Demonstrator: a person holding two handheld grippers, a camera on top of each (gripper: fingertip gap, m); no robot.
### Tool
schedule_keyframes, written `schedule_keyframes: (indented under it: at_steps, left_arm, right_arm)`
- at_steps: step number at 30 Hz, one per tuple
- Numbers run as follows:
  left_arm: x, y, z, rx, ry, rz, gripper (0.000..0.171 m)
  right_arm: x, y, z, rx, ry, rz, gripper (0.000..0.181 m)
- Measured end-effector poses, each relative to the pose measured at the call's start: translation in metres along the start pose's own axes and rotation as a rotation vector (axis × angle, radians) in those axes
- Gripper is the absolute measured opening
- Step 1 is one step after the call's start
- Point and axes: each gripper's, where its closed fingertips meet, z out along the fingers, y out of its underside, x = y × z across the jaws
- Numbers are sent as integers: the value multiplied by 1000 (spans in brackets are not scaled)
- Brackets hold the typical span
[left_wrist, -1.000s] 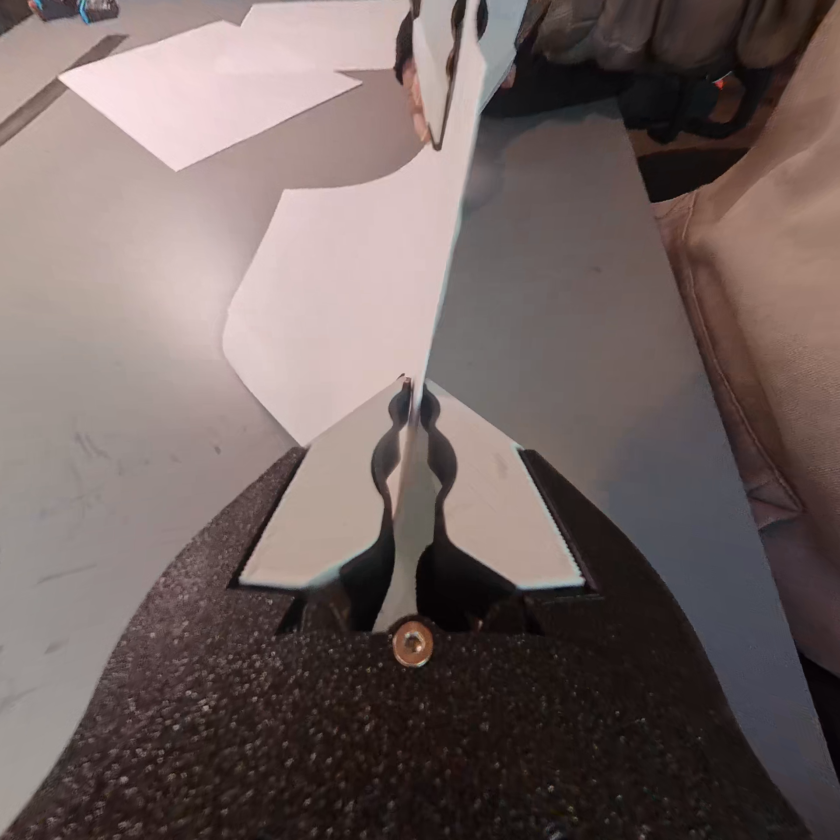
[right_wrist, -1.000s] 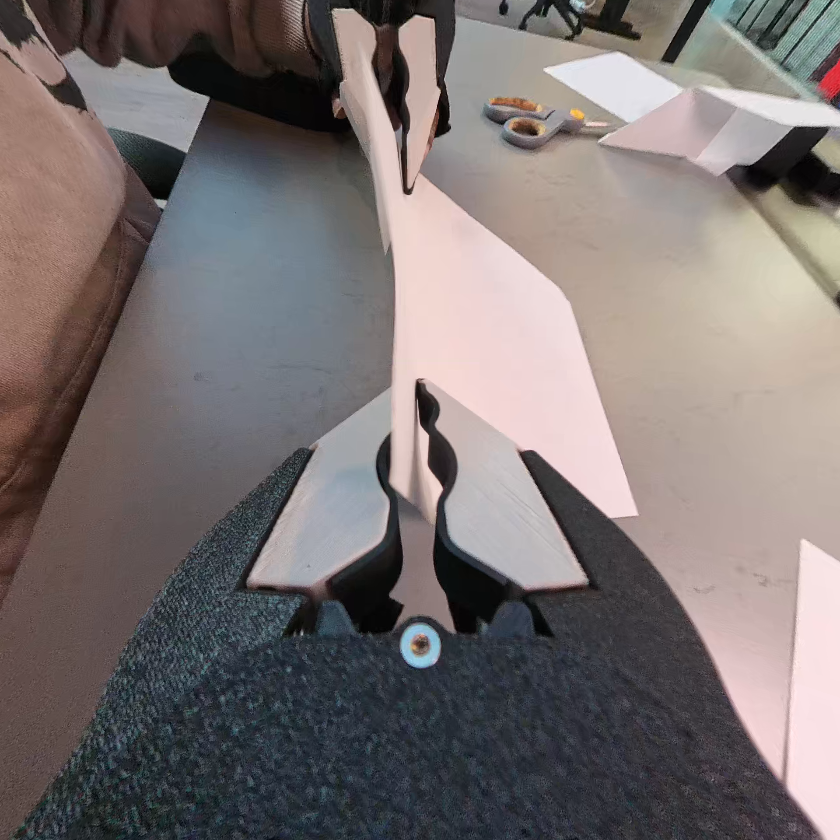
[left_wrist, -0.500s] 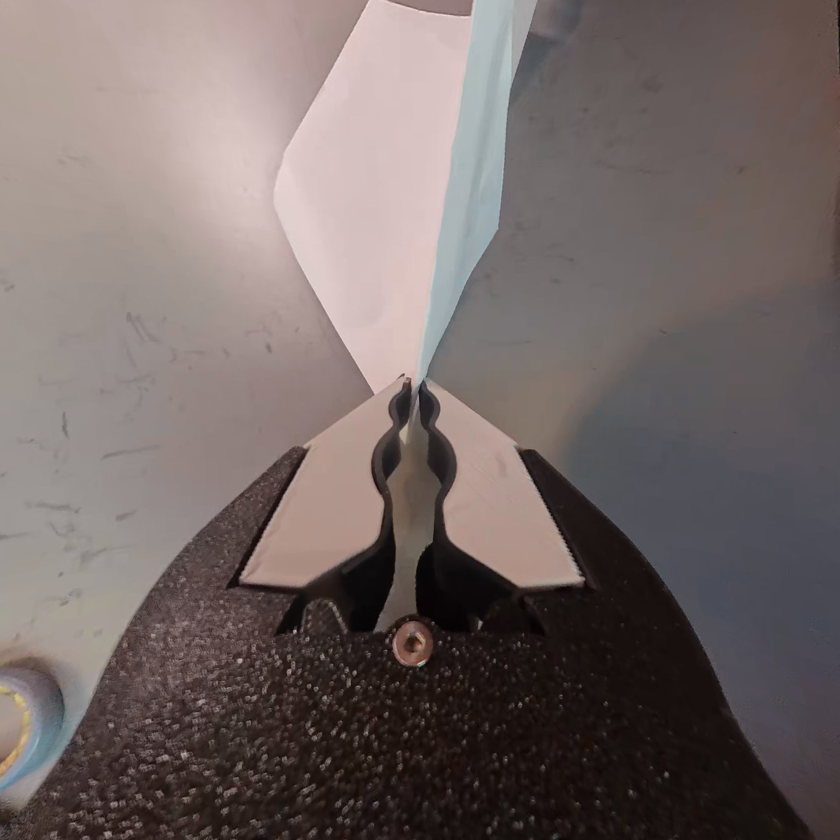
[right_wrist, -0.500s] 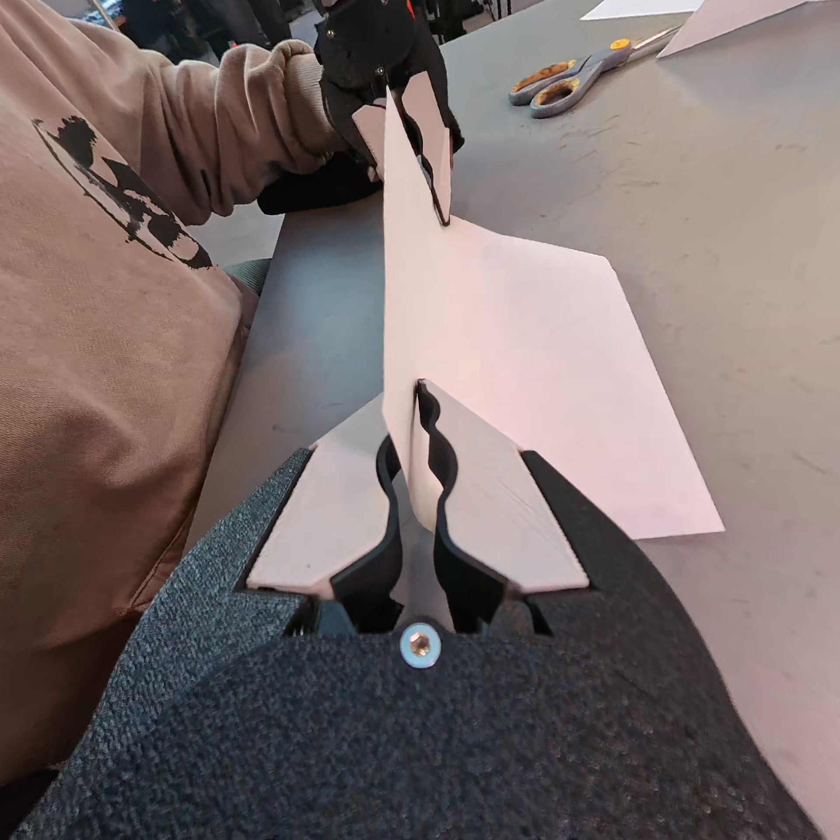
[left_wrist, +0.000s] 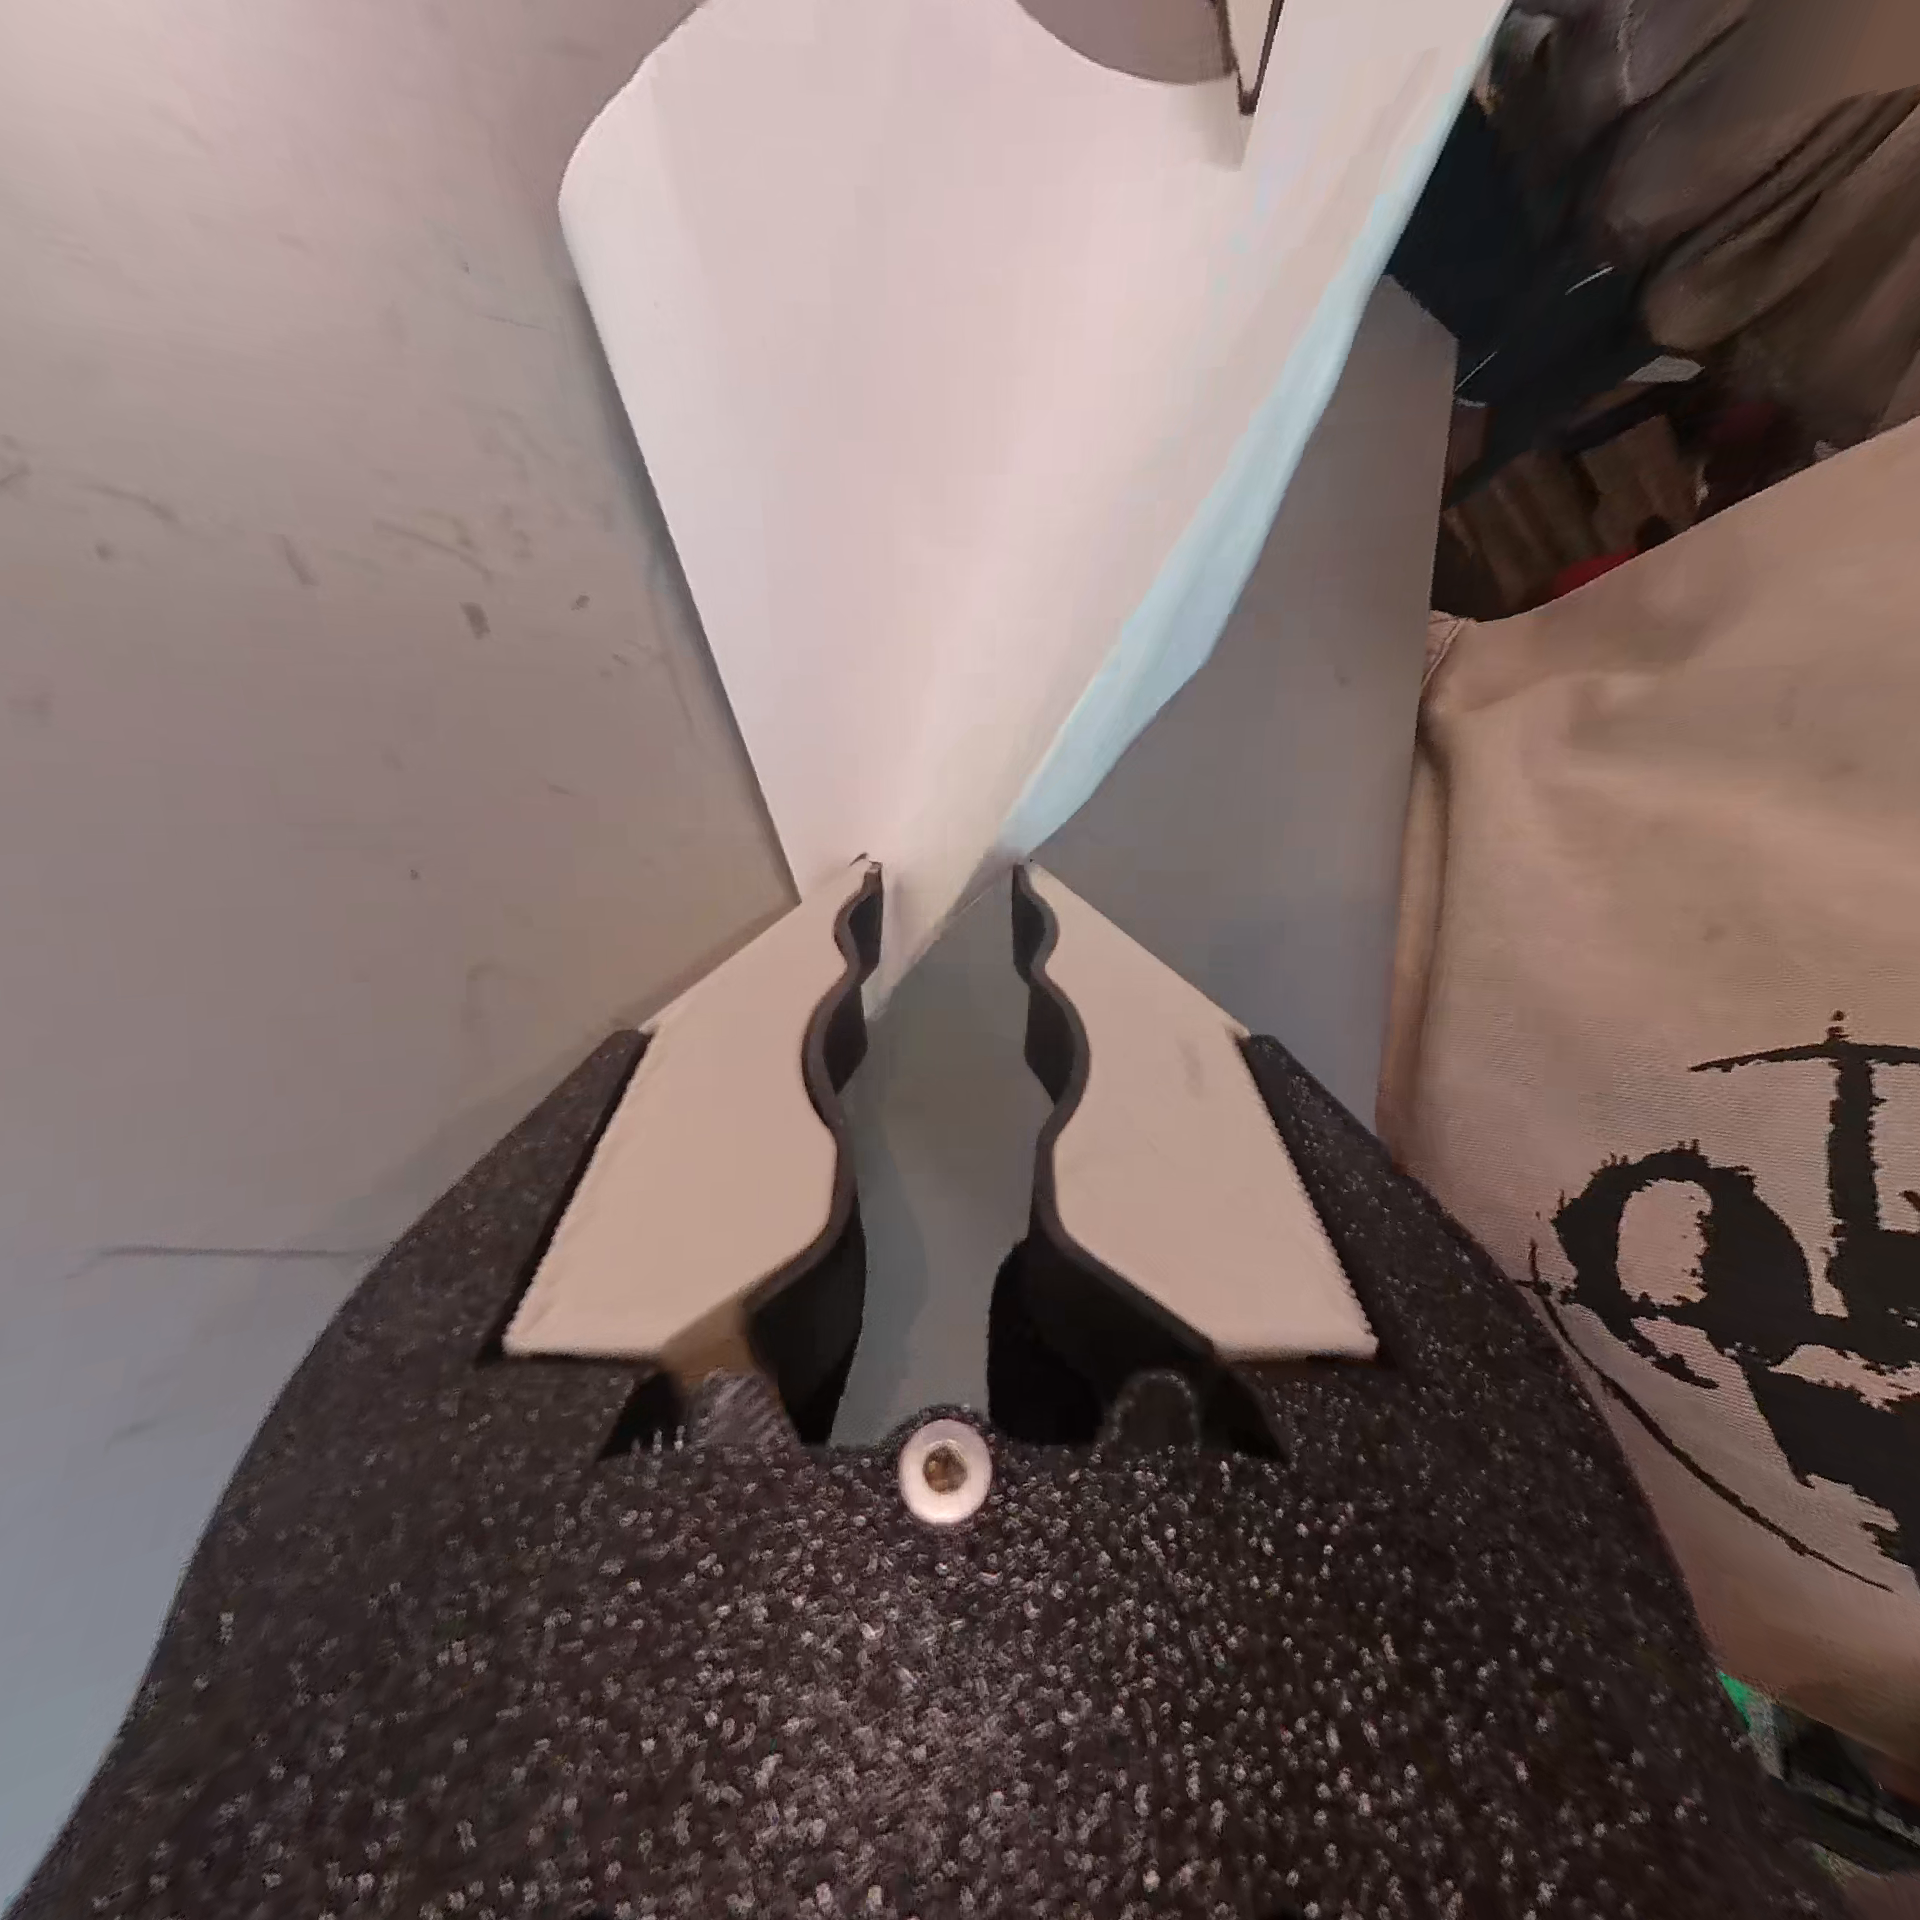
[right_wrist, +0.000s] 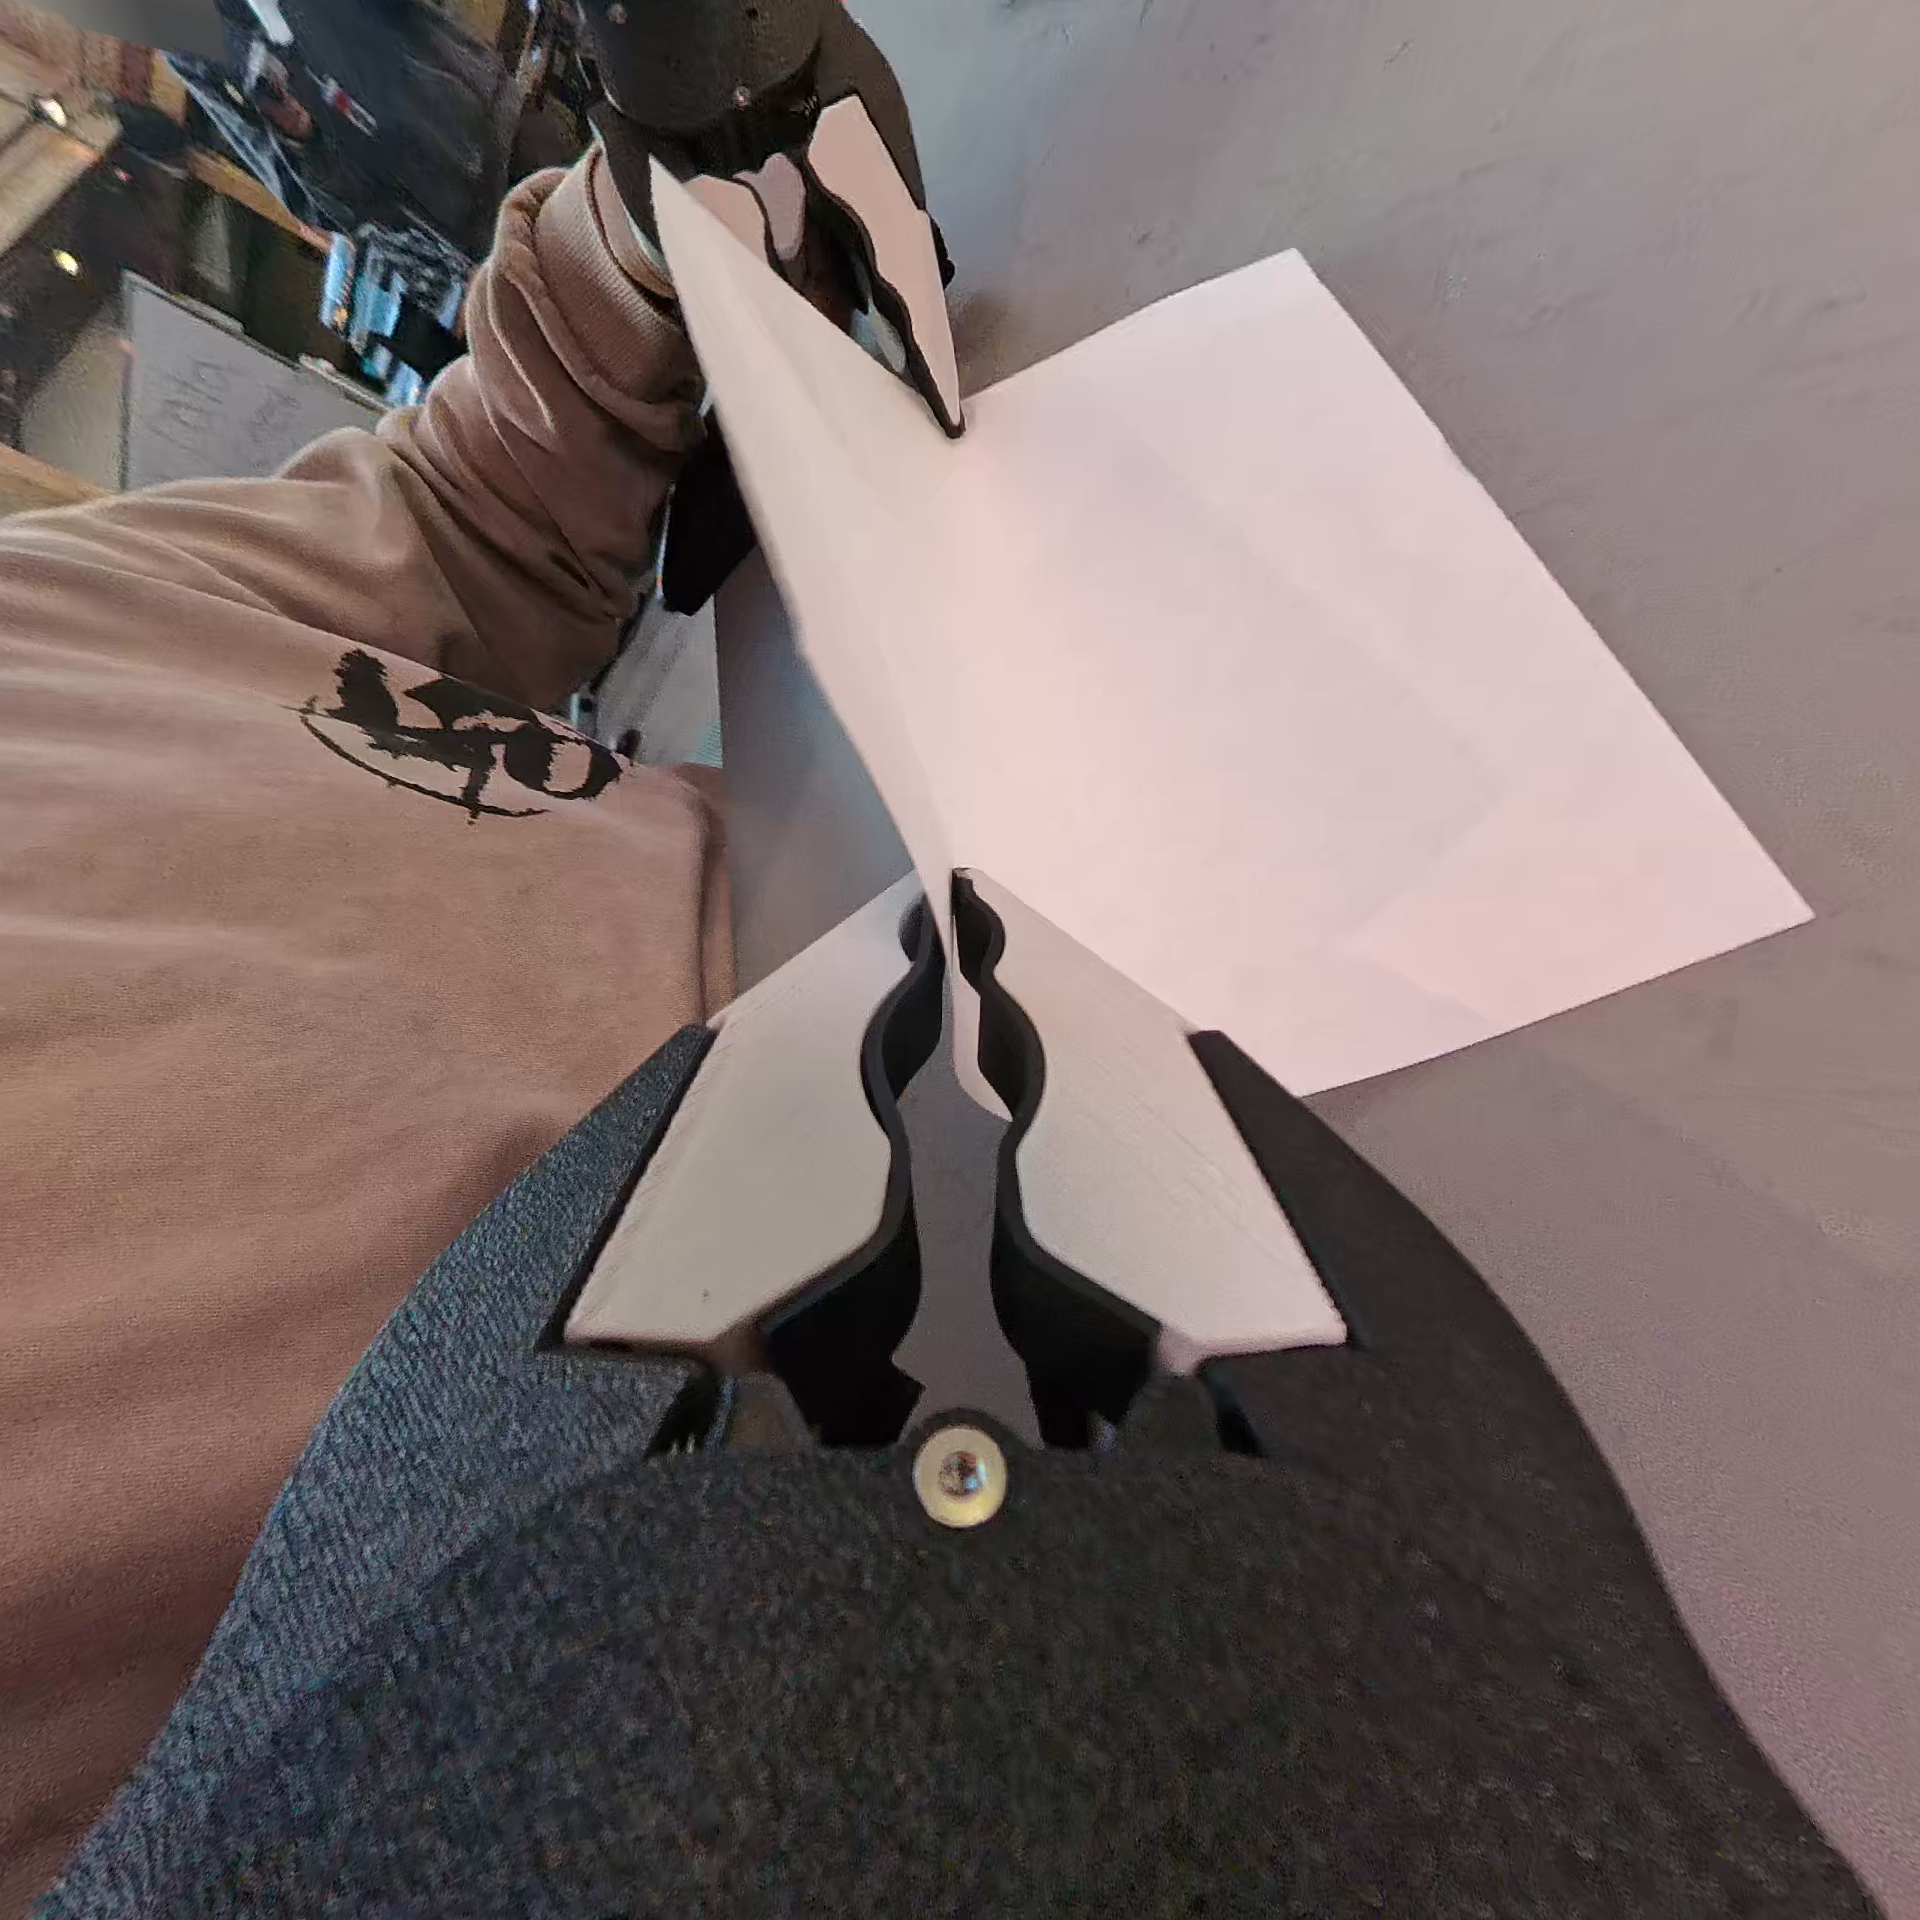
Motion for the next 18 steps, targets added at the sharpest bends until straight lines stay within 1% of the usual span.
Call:
schedule_keyframes:
  at_steps: [3,4,6,7,10,12,14,17,18]
  left_arm:
    - [17,-8,-3,66,57,-3,26]
    - [19,-9,-4,80,52,-7,25]
    - [17,-8,-3,94,18,-32,14]
    - [19,-7,-2,96,30,-56,10]
    - [14,-4,4,92,49,-184,5]
    - [6,-2,9,72,55,-303,1]
    - [0,-1,12,45,58,-369,0]
    - [-2,2,13,-27,11,-358,0]
    - [-2,2,14,-45,-1,-351,0]
  right_arm:
    - [-6,7,0,-12,-47,118,0]
    - [-8,10,0,-13,-55,148,0]
    - [-10,16,0,-24,-64,187,0]
    - [-11,19,1,-30,-68,199,0]
    - [-11,23,1,-35,-77,230,0]
    - [-6,26,4,-51,-55,239,0]
    - [-1,30,7,-81,-30,240,0]
    - [7,32,7,-92,13,237,0]
    - [11,30,5,-77,33,238,3]
